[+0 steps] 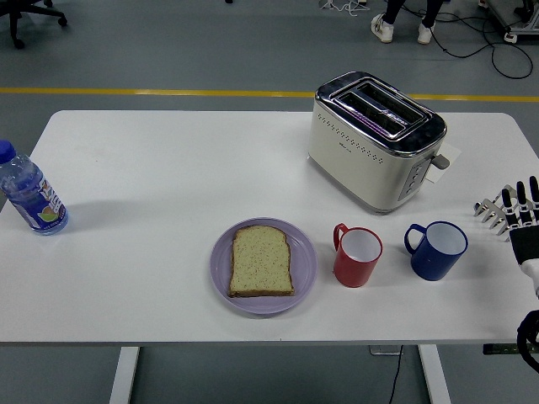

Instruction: Pick up the cup,pour liquid into bread,place the cup on the desk

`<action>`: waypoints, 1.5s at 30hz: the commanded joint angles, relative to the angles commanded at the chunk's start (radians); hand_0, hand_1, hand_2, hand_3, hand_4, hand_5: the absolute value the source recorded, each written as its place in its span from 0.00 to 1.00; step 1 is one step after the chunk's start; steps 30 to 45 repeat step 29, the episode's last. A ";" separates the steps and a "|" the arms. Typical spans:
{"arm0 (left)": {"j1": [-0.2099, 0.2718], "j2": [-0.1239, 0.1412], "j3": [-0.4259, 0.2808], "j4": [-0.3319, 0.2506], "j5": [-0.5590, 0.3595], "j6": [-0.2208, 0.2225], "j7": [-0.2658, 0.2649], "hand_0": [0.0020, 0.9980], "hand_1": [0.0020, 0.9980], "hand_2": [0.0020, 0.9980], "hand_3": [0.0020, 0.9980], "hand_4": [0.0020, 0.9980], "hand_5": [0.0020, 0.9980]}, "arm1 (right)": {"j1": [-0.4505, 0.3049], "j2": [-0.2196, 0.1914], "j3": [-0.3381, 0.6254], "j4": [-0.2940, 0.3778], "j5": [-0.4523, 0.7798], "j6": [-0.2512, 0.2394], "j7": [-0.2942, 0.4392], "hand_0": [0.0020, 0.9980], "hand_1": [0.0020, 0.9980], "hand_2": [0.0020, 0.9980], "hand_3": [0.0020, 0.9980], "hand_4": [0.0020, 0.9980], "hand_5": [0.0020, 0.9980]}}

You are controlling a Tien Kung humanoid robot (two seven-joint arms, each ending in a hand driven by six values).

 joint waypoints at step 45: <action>-0.012 0.000 -0.020 0.001 0.007 0.001 0.000 0.63 0.65 0.66 0.55 0.32 0.84 | 0.009 0.006 0.005 -0.001 0.040 -0.019 0.024 0.62 0.55 0.62 0.60 0.58 0.29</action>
